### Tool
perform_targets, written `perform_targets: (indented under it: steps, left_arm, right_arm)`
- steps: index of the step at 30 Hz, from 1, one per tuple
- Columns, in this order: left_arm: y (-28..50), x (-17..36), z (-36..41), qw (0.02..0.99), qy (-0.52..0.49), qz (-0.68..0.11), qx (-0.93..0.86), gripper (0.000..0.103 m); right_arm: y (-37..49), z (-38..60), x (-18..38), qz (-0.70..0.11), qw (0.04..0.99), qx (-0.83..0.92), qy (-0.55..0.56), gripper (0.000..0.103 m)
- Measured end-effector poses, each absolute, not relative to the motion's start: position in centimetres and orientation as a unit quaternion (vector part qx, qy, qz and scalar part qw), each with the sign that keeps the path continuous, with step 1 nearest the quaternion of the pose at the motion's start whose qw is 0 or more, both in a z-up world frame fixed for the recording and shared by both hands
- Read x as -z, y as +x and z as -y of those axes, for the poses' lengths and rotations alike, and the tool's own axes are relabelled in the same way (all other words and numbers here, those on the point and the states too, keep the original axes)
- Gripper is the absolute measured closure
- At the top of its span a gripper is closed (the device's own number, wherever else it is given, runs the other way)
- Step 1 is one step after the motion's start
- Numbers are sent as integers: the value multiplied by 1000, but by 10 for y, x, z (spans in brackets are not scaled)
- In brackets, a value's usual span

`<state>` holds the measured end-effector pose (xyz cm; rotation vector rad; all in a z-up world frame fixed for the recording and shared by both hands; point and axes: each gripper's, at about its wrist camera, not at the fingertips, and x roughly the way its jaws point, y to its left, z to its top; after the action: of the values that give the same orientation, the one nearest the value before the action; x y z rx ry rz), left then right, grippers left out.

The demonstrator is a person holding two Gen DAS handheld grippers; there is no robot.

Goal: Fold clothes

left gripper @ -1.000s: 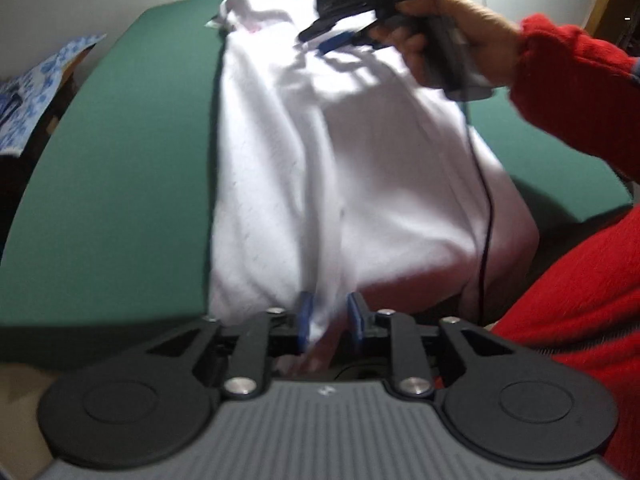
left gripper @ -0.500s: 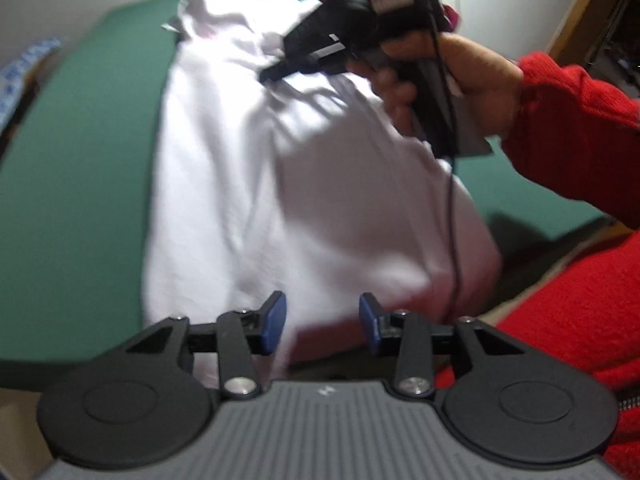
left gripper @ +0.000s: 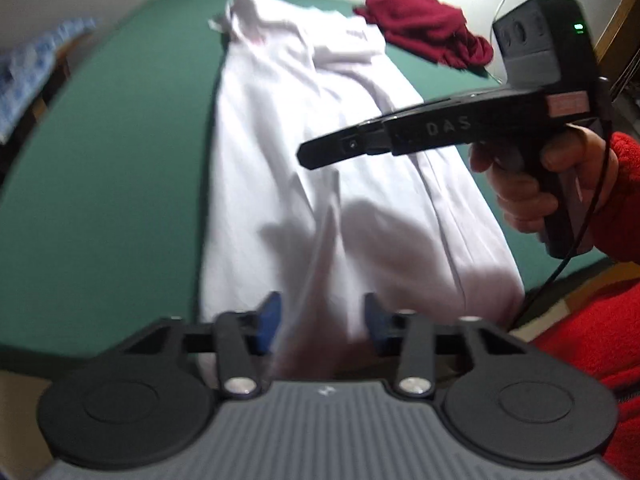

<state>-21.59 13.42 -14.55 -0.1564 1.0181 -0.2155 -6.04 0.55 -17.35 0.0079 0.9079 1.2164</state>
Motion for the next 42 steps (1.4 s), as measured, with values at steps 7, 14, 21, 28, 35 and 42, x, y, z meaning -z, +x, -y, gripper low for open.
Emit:
perform_targets:
  steps: [7, 14, 21, 28, 35, 42]
  left_arm:
    - [-249, 150, -118, 828, -94, -530, 154, 67]
    - [-229, 132, -133, 862, -99, -482, 124, 52]
    - [-206, 146, -97, 842, -84, -483, 226, 51]
    - [-210, 139, -123, 844, -21, -471, 255, 41]
    - [-225, 158, -172, 835, -25, -476, 275, 43]
    - [-223, 160, -185, 823, 19, -463, 329, 37]
  right_arm:
    - [-89, 25, 183, -471, 667, -574, -59, 89]
    - [-94, 18, 175, -425, 713, -557, -34, 77]
    - [-92, 10, 185, -466, 742, -481, 24, 69]
    - [-109, 34, 187, -504, 757, -402, 109, 67]
    - [-155, 20, 188, -495, 785, -351, 128, 80]
    - [-187, 6, 184, -451, 833, -296, 123, 103]
